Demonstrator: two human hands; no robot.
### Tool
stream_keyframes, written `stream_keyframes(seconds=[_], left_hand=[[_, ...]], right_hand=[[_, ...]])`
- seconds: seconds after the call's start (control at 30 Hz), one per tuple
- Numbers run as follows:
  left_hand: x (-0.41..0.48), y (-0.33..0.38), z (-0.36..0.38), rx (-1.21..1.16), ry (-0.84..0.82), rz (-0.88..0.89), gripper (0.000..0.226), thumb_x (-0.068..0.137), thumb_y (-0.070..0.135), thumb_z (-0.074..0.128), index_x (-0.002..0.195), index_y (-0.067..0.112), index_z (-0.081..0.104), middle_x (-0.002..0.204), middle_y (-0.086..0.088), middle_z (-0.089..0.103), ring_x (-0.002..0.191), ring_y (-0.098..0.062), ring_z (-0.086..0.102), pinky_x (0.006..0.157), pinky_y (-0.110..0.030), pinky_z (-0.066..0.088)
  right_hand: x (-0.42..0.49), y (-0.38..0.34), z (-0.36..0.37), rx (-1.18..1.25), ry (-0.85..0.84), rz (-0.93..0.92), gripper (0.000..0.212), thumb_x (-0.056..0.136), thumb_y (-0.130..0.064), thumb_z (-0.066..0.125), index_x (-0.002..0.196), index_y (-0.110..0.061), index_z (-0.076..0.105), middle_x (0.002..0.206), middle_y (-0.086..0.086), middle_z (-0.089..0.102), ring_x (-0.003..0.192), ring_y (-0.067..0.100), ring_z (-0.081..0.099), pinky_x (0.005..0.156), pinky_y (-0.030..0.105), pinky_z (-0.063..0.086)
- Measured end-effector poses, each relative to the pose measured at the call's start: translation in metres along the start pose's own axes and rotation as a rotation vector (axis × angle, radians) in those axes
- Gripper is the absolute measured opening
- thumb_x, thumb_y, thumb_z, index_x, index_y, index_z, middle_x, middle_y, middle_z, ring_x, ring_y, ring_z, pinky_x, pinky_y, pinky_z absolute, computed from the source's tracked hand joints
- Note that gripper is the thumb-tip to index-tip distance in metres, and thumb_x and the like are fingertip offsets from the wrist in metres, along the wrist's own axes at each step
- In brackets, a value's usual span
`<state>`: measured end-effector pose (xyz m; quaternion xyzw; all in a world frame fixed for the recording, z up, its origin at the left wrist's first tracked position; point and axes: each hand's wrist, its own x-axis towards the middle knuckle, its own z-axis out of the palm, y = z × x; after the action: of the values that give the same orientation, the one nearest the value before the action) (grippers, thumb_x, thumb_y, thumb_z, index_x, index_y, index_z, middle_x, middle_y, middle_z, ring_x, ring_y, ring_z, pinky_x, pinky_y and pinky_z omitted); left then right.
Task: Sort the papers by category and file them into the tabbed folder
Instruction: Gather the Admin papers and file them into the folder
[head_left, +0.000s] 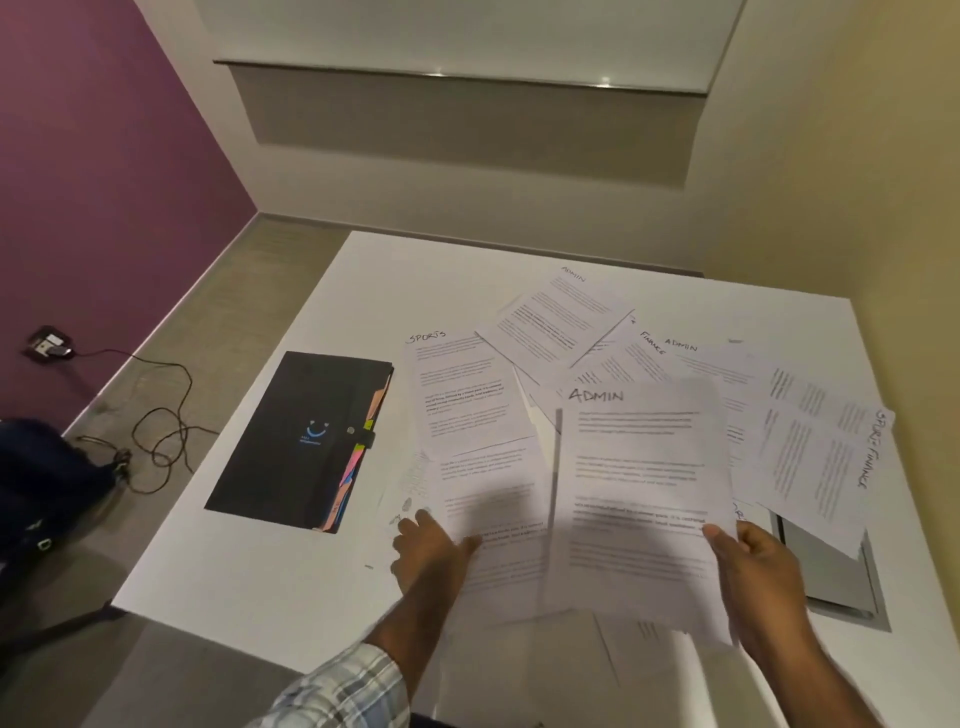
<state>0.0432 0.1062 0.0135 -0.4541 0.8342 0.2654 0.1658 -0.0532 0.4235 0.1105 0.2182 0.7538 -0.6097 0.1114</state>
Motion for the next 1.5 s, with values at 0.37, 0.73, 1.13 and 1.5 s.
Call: stream_keyframes(seconds=[0.37, 0.73, 1.13, 1.5], left_hand=[[-0.005, 0.004, 0.044, 0.199, 0.033, 0.012, 0.113, 0.081, 0.063, 0.071, 0.155, -0.004, 0.017, 0.140, -0.014, 0.048, 0.127, -0.029, 0.054, 0.097, -0.040, 0.052], [-0.015, -0.036, 0.019, -0.464, -0.126, -0.060, 0.017, 0.094, 0.016, 0.065, 0.106, 0.007, 0.071, 0.098, -0.008, 0.073, 0.090, -0.028, 0.067, 0.079, -0.035, 0.054], [-0.060, -0.096, -0.002, -0.884, -0.327, -0.112, 0.018, 0.101, 0.002, 0.057, 0.112, 0.010, 0.070, 0.113, -0.008, 0.076, 0.097, -0.023, 0.074, 0.077, -0.027, 0.060], [-0.096, 0.006, -0.037, -0.893, -0.465, 0.300, 0.031, 0.101, 0.015, 0.060, 0.130, 0.021, 0.068, 0.126, 0.006, 0.073, 0.119, -0.014, 0.067, 0.108, -0.038, 0.049]], right_hand=[[0.003, 0.015, -0.017, 0.084, 0.054, 0.025, 0.014, 0.096, -0.003, 0.065, 0.083, -0.007, 0.068, 0.089, 0.012, 0.075, 0.076, 0.020, 0.069, 0.085, 0.034, 0.054], [-0.001, 0.014, -0.036, 0.087, 0.077, 0.017, 0.007, 0.098, -0.008, 0.064, 0.098, -0.004, 0.070, 0.101, 0.019, 0.074, 0.075, 0.021, 0.065, 0.074, 0.027, 0.049], [-0.005, 0.001, -0.019, 0.005, 0.016, -0.037, 0.011, 0.098, -0.016, 0.064, 0.094, -0.008, 0.070, 0.095, 0.005, 0.075, 0.092, 0.033, 0.071, 0.079, 0.030, 0.048], [-0.030, 0.007, 0.009, -0.105, -0.239, 0.047, 0.013, 0.100, -0.011, 0.059, 0.093, -0.010, 0.069, 0.091, -0.002, 0.072, 0.084, 0.017, 0.065, 0.063, 0.027, 0.043]])
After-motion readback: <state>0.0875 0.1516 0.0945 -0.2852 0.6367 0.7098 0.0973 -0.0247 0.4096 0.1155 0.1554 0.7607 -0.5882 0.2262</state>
